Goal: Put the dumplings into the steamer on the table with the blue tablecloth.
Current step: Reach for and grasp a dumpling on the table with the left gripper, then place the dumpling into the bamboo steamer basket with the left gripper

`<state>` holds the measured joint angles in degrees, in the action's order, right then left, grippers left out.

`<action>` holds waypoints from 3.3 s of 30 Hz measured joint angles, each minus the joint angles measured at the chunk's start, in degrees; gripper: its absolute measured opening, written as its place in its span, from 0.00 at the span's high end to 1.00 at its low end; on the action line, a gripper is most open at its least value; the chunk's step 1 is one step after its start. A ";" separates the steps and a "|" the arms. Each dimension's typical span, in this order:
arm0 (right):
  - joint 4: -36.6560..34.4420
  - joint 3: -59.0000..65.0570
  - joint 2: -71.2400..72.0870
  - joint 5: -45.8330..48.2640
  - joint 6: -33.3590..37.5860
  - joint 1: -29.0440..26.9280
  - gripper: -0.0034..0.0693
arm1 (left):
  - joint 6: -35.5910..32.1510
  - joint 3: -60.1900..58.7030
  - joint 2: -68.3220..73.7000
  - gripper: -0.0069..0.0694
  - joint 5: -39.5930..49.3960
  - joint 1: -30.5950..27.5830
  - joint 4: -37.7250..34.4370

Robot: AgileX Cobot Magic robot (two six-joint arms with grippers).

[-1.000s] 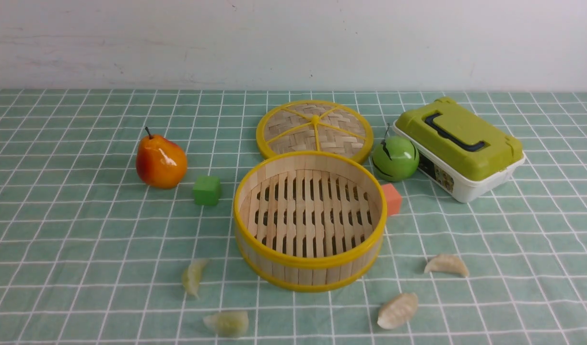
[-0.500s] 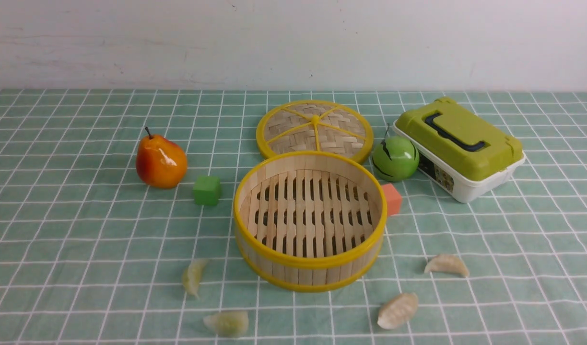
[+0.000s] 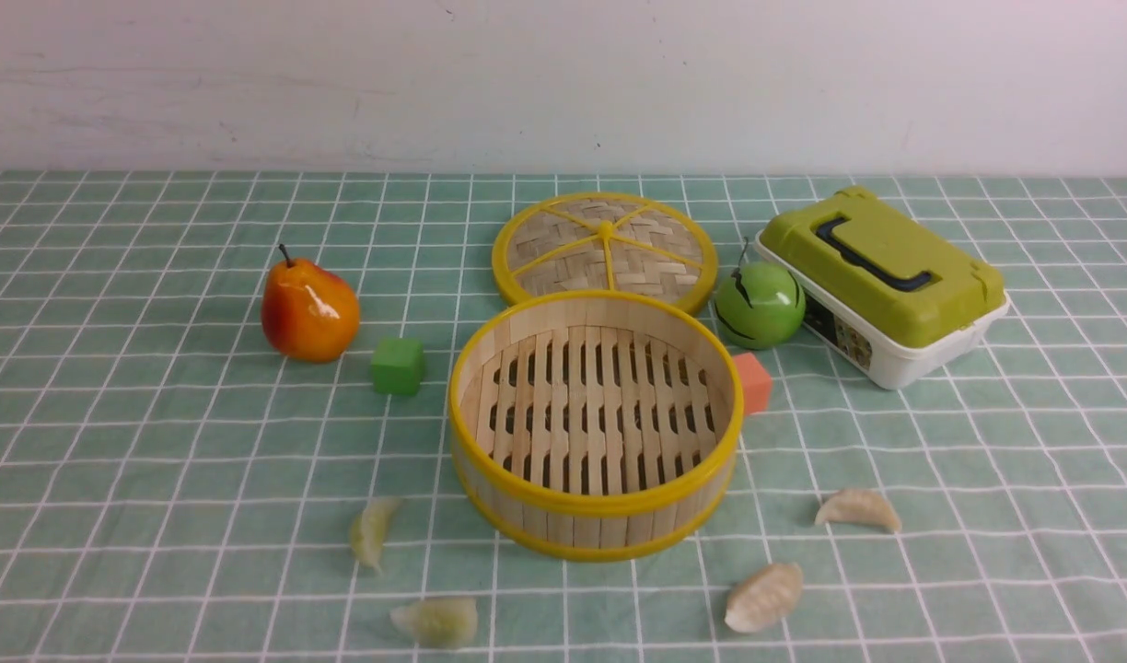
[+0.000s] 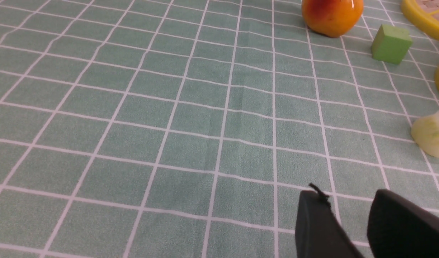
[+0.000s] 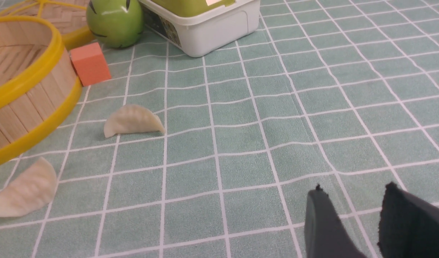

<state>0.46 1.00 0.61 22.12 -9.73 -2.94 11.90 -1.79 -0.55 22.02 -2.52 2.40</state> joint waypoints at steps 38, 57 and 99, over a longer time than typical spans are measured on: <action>-39.86 -28.86 -21.54 2.86 22.90 0.00 0.95 | 7.09 41.46 22.50 0.90 19.88 0.00 -18.18; -21.13 -51.68 -59.22 36.94 30.19 23.72 0.97 | 6.47 62.02 74.86 0.77 37.97 24.68 0.62; -19.42 -51.99 -59.35 31.46 30.01 24.70 0.94 | 3.59 105.14 111.40 0.64 29.70 33.54 -4.60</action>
<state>-18.95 -51.00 -58.74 53.58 20.28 21.75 15.49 103.36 110.85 51.71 31.02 -2.19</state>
